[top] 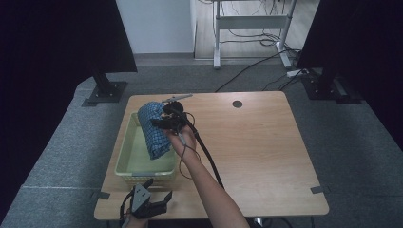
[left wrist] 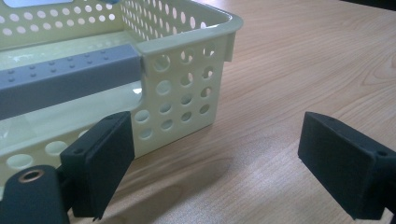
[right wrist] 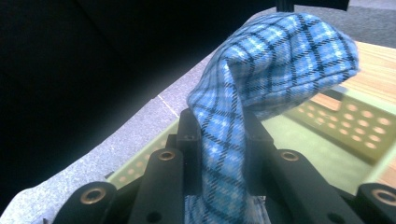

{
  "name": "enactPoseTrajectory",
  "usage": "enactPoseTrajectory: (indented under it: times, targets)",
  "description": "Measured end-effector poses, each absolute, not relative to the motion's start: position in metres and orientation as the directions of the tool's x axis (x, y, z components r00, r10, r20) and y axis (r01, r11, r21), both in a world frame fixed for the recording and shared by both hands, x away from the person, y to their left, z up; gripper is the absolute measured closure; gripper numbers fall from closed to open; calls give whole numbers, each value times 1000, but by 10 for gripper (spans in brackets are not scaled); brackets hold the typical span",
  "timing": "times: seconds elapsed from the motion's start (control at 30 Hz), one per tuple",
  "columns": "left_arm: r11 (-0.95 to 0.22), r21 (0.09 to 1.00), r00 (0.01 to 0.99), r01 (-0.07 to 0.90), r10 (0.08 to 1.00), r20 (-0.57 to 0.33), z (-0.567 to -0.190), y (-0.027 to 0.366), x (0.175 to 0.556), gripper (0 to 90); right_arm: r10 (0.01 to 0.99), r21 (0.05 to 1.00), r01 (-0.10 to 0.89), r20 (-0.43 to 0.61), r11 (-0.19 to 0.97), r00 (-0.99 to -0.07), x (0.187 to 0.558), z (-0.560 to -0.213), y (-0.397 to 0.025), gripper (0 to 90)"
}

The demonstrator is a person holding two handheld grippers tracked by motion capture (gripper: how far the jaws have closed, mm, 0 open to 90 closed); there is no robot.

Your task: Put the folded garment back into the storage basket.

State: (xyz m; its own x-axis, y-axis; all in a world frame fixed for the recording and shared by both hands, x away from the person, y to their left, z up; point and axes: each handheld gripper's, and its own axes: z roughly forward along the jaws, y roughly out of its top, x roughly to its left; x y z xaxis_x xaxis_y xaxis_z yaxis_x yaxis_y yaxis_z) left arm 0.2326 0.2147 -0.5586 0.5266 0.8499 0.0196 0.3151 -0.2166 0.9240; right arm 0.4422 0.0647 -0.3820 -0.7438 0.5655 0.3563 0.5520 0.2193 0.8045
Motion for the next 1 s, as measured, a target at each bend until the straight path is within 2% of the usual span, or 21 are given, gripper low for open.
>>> enactPoseTrajectory:
  times: [0.6,1.0]
  targets:
    - [-216,925,533,313,846,17,-558,215,232,110,525,802,544,361,246,-771,438,-384,113,739]
    - [-214,926,531,313,847,16,-558,215,233,109,549,809,543,356,224,-757,439,-388,119,739]
